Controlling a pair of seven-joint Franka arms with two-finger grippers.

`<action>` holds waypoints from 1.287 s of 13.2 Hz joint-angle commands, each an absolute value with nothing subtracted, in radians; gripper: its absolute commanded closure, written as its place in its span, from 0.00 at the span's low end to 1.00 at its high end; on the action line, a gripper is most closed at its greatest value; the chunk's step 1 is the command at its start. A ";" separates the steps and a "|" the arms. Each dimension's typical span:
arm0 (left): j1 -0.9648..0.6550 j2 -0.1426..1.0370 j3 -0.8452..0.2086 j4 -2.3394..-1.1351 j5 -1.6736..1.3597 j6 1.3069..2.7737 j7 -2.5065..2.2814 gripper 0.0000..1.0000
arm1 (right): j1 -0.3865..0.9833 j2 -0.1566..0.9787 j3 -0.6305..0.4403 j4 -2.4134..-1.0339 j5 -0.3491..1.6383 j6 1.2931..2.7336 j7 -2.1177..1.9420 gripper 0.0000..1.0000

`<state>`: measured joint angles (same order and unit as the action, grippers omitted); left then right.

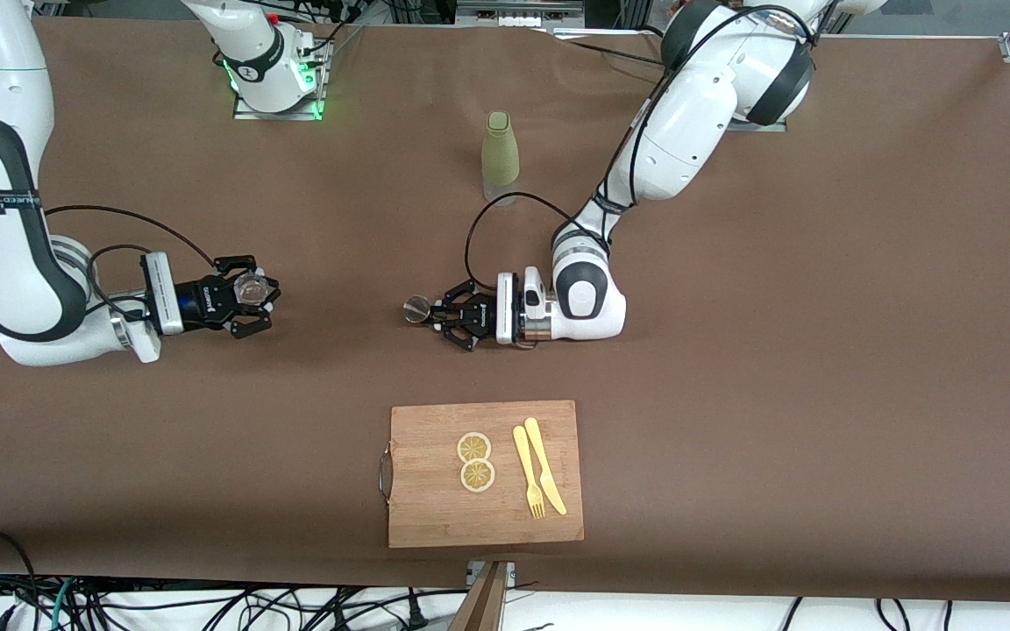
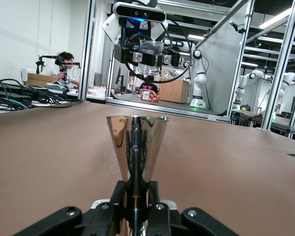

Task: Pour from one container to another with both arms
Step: 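Move the glass beaker with the right gripper beside the jigger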

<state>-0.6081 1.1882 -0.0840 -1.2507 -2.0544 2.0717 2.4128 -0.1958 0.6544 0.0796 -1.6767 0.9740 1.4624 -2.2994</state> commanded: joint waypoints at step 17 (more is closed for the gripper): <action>-0.641 1.212 -0.106 -1.207 -2.141 2.082 2.427 1.00 | -0.009 0.526 0.028 -1.720 1.104 1.658 -1.944 0.92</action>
